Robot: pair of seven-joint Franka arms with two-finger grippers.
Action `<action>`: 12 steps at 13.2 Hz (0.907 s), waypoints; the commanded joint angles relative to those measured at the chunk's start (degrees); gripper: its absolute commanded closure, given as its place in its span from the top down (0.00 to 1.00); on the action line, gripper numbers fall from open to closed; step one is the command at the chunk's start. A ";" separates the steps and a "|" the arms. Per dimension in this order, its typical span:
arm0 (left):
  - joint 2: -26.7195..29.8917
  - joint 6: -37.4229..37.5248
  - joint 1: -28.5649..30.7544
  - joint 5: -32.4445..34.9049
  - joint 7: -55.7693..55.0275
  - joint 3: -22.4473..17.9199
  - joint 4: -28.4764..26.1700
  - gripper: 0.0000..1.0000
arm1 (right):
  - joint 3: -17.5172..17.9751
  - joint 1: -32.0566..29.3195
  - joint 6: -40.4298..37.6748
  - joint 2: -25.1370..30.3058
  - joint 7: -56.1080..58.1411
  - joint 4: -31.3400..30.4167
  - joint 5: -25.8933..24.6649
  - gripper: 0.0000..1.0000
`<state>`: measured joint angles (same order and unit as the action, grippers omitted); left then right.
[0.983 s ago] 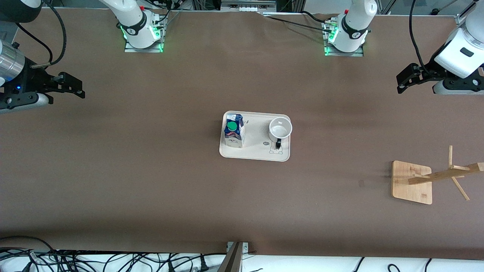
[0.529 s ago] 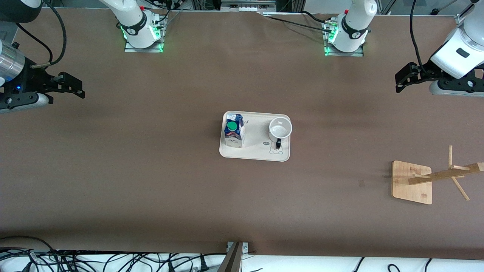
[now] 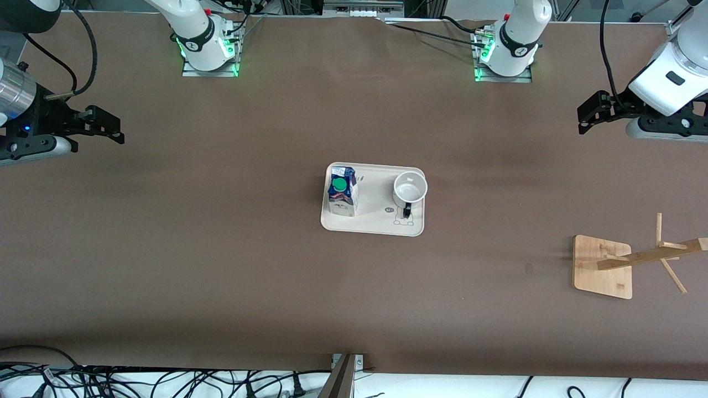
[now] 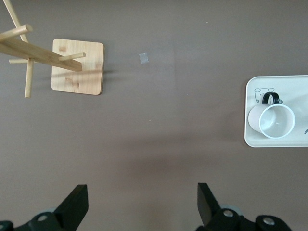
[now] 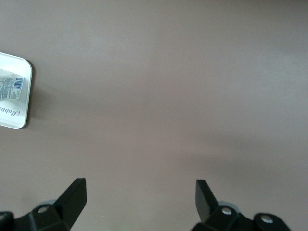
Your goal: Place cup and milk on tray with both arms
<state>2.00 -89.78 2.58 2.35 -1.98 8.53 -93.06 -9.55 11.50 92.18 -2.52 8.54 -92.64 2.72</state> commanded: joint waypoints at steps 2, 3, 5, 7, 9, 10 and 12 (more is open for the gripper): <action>-0.68 1.72 0.32 0.90 0.92 0.17 1.92 1.00 | 0.14 0.02 -0.15 -0.38 -0.01 1.06 -0.34 1.00; -0.77 1.72 0.32 0.90 0.84 0.17 1.92 1.00 | 0.14 0.02 -0.15 -0.38 -0.01 1.06 -0.34 1.00; -0.68 1.72 0.32 0.90 0.84 0.17 1.92 1.00 | 0.14 0.02 -0.15 -0.38 -0.01 1.06 -0.43 1.00; -0.68 1.72 0.32 0.81 0.84 0.17 1.92 1.00 | 0.14 0.02 0.02 -0.38 -0.01 1.06 -0.43 1.00; -0.68 1.80 0.32 0.81 0.84 0.17 1.92 1.00 | 0.14 0.02 0.46 -0.38 -0.01 1.06 -0.35 1.00; -0.68 1.72 0.32 0.81 0.84 0.17 1.92 1.00 | 0.14 0.10 0.55 -0.38 -0.01 1.06 -0.26 1.00; -0.68 1.80 0.32 0.81 0.84 0.17 1.92 1.00 | 0.84 0.80 0.99 -0.82 0.16 1.06 -1.04 1.00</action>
<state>2.00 -89.43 2.64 2.35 -1.98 8.46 -92.99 -9.43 11.56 92.99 -2.54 8.54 -92.64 2.71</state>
